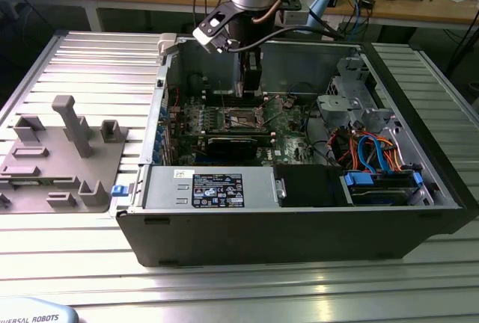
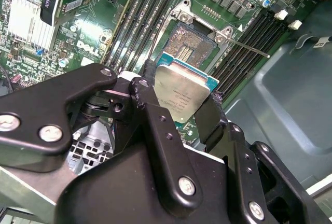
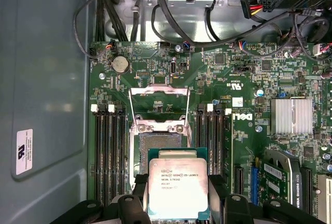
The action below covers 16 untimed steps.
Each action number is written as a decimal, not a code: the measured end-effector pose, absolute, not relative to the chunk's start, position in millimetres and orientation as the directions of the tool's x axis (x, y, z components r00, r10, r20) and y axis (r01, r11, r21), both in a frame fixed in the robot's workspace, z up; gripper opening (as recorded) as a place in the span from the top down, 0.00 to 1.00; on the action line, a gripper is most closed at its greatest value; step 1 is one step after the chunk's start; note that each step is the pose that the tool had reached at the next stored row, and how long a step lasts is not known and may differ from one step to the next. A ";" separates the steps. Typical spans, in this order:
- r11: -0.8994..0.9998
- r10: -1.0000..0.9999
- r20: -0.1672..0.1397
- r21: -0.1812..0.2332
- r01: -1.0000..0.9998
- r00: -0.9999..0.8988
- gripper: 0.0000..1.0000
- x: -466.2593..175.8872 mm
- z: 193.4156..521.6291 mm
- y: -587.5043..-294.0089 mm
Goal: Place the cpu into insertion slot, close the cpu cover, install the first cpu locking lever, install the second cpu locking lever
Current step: 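Place the cpu into insertion slot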
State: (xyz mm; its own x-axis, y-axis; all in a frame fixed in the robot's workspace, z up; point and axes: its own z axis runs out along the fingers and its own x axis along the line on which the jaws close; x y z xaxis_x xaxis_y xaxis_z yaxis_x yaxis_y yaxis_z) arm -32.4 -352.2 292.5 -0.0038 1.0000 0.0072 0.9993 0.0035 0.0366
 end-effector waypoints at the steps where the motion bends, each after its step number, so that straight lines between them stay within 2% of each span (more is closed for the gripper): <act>1: 0.004 1.000 0.007 0.037 0.999 -0.004 0.46 -32.4 292.4 -352.2; 16: 0.004 1.000 0.007 0.037 0.999 -0.004 0.46 -32.4 276.7 -352.2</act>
State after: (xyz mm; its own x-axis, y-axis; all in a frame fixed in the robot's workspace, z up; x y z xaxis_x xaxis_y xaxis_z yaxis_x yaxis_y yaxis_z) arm -32.4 -352.2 276.7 -0.0038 1.0000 0.0071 0.9993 0.0036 0.0367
